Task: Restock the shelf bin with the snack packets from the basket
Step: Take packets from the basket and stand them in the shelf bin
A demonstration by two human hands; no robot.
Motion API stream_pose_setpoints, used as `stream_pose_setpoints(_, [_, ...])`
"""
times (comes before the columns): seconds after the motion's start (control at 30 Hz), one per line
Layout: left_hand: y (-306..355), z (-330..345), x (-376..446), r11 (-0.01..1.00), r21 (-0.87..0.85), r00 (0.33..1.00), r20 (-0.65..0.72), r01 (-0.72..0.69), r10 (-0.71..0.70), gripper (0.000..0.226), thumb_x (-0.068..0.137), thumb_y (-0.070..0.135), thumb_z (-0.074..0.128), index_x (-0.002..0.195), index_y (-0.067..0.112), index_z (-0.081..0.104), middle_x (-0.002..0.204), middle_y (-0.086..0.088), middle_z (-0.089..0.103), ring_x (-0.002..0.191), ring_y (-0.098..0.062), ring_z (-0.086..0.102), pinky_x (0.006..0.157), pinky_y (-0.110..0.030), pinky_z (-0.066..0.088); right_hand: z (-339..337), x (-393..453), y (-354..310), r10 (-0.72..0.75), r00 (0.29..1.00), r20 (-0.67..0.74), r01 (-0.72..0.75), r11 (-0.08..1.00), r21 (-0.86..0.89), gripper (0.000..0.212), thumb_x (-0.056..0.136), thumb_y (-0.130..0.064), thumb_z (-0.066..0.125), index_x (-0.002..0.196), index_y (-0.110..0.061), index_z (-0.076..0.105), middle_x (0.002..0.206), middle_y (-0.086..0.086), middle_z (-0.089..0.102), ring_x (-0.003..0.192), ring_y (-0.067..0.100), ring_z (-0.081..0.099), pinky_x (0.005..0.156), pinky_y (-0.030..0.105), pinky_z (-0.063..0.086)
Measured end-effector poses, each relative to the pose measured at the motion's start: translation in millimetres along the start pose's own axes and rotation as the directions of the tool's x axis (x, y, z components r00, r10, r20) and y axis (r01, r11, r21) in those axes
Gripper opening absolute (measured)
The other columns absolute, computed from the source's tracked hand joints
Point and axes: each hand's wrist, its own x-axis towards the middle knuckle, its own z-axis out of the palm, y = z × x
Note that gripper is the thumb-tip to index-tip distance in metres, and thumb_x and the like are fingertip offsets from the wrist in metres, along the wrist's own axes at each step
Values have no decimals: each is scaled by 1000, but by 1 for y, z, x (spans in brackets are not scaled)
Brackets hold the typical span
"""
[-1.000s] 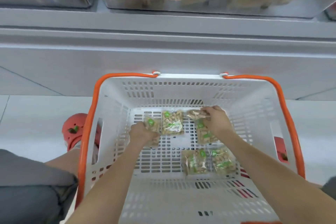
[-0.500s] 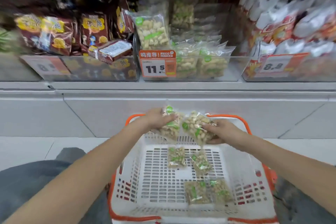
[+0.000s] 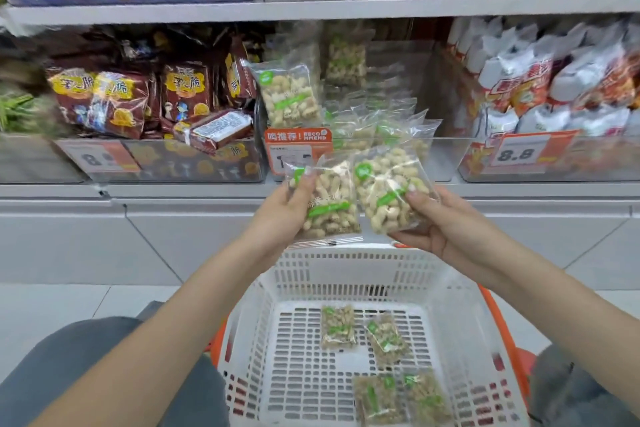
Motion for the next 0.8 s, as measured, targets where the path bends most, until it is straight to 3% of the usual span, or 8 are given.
stream_pose_setpoints(0.13, [11, 4, 8, 999, -41, 1000, -25, -1, 0, 41, 91, 55, 41, 113, 24, 58, 108, 4, 69, 74, -5, 69, 64, -24, 57, 6, 4, -9, -27, 1000, 16, 25, 994, 106, 43, 76, -19, 61, 119, -16, 56, 110, 9, 71, 92, 22, 71, 68, 30, 59])
stream_pose_setpoints(0.23, [14, 8, 14, 998, -70, 998, -60, -8, 4, 58, 89, 57, 44, 128, 15, 53, 128, -16, 60, 113, -29, 61, 98, -46, 49, 6, 11, -13, -8, 1000, 20, 4, 981, 194, 41, 77, -17, 59, 118, -13, 57, 111, 10, 71, 90, 22, 71, 68, 32, 60])
stream_pose_setpoints(0.27, [15, 9, 16, 997, -82, 997, -72, 1, -7, 59, 90, 56, 44, 130, 13, 51, 126, -20, 59, 115, -30, 59, 98, -45, 49, 7, 13, -13, -6, 1000, 22, 1, 980, 198, 40, 77, -17, 59, 117, -12, 58, 110, 10, 71, 88, 20, 72, 66, 31, 60])
stream_pose_setpoints(0.4, [15, 18, 17, 996, -71, 998, 35, 49, -47, 47, 95, 51, 38, 118, 13, 53, 61, 0, 57, 53, -7, 60, 56, -21, 55, 10, 16, -5, -9, 999, 47, 6, 998, 64, 39, 77, -19, 61, 115, -11, 60, 107, 8, 71, 89, 17, 70, 67, 30, 60])
stream_pose_setpoints(0.53, [22, 32, 8, 977, -185, 980, 186, 106, -71, 65, 91, 64, 32, 129, 16, 54, 115, -6, 69, 103, -21, 68, 92, -40, 53, 12, 15, 8, -101, 995, -28, 96, 986, -135, 43, 73, -24, 66, 113, -10, 59, 101, 5, 72, 87, 13, 68, 68, 20, 55])
stream_pose_setpoints(0.63, [19, 33, 4, 991, -127, 972, 235, 52, -21, 71, 67, 50, 74, 127, 20, 51, 113, -1, 70, 101, -20, 68, 85, -38, 56, 14, 12, 10, -192, 981, -38, 174, 945, -278, 40, 69, -30, 67, 103, -12, 56, 86, -3, 71, 76, 7, 66, 62, 18, 49])
stream_pose_setpoints(0.7, [11, 34, 2, 997, -81, 972, 235, -1, 20, 75, 57, 25, 83, 124, 19, 51, 106, 2, 72, 94, -15, 70, 73, -28, 57, 14, 8, 11, -221, 975, -33, 202, 935, -293, 36, 69, -29, 67, 98, -12, 54, 85, -2, 68, 71, 6, 65, 58, 18, 49])
stream_pose_setpoints(0.8, [3, 37, 1, 998, -46, 967, 252, -33, 44, 93, 44, 17, 90, 127, 12, 49, 112, -4, 71, 103, -18, 68, 86, -35, 56, 15, 4, 16, -231, 973, -24, 213, 927, -310, 35, 70, -30, 67, 95, -10, 52, 92, 2, 67, 79, 7, 67, 63, 19, 51])
